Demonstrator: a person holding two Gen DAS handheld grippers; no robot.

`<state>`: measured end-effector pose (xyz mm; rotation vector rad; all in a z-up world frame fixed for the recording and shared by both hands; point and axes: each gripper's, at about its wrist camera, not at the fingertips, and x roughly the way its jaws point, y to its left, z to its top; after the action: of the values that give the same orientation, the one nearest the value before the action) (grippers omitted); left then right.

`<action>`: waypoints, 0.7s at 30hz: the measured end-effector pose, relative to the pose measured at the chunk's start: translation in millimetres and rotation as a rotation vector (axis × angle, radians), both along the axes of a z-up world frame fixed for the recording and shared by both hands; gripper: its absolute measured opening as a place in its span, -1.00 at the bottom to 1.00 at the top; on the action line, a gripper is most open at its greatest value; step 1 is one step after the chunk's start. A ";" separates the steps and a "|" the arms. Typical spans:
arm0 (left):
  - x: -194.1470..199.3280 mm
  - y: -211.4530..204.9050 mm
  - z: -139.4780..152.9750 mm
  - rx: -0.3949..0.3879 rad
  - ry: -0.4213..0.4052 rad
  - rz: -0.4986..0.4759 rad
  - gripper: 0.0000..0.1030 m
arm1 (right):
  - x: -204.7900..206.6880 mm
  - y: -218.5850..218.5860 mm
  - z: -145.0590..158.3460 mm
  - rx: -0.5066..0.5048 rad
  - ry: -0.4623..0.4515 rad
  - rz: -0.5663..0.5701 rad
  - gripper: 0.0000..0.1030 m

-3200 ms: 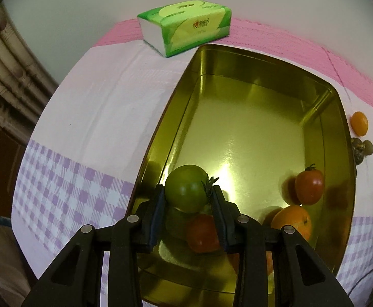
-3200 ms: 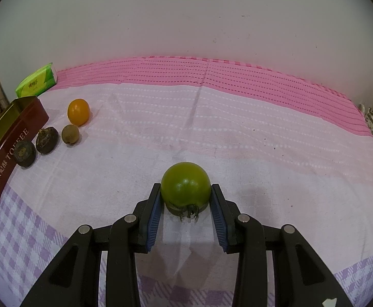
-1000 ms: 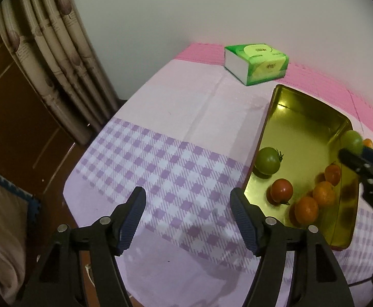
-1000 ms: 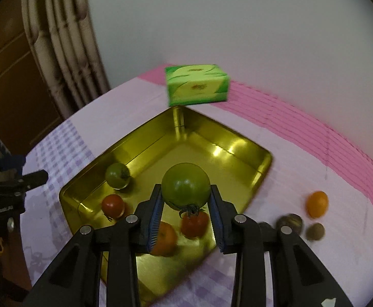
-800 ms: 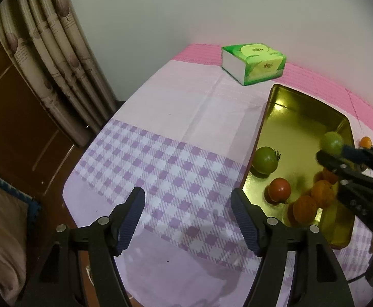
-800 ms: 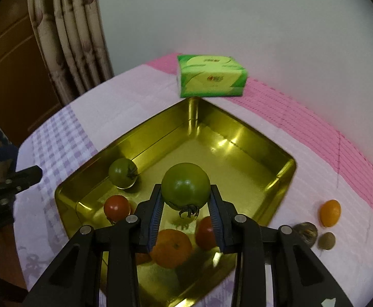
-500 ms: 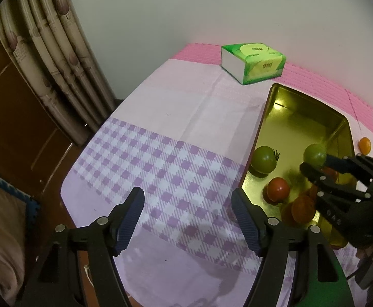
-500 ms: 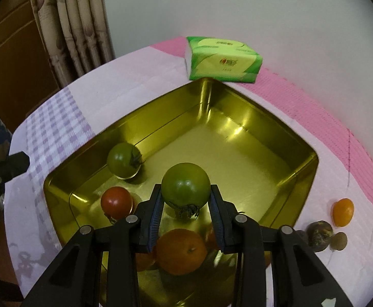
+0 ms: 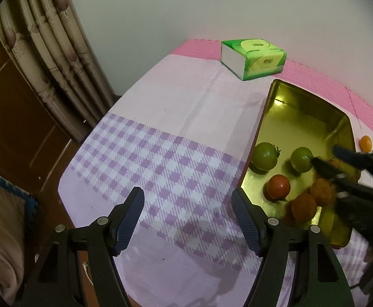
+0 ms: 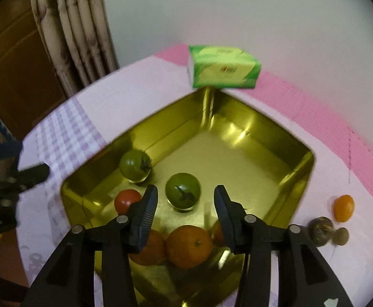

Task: Organize fruits
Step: 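Lower the held green tomato into the tin tray and open the right tool, then grasp the small olive-green fruit with the right tool while the left tool grasps a dark wrinkled fruit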

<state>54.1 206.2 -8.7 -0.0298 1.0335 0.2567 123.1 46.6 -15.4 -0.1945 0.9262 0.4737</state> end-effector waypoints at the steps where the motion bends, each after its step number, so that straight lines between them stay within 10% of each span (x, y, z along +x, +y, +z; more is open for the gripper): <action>1: 0.2 0.2 -0.3 -0.002 0.000 0.002 0.38 | -2.7 -7.7 6.5 0.019 -0.011 -0.014 -0.16; 13: 3.5 -2.8 -8.8 -0.004 0.023 -0.003 0.38 | -12.5 -154.3 11.8 0.032 -0.015 -0.287 -0.16; 21: 2.7 -3.4 -7.4 -0.012 0.006 -0.010 0.38 | 21.2 -139.1 2.4 0.003 -0.021 -0.273 -0.16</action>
<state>56.8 202.7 -16.2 -0.0350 1.0413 0.2415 144.2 -92.5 -13.0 -0.0677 0.9151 0.2202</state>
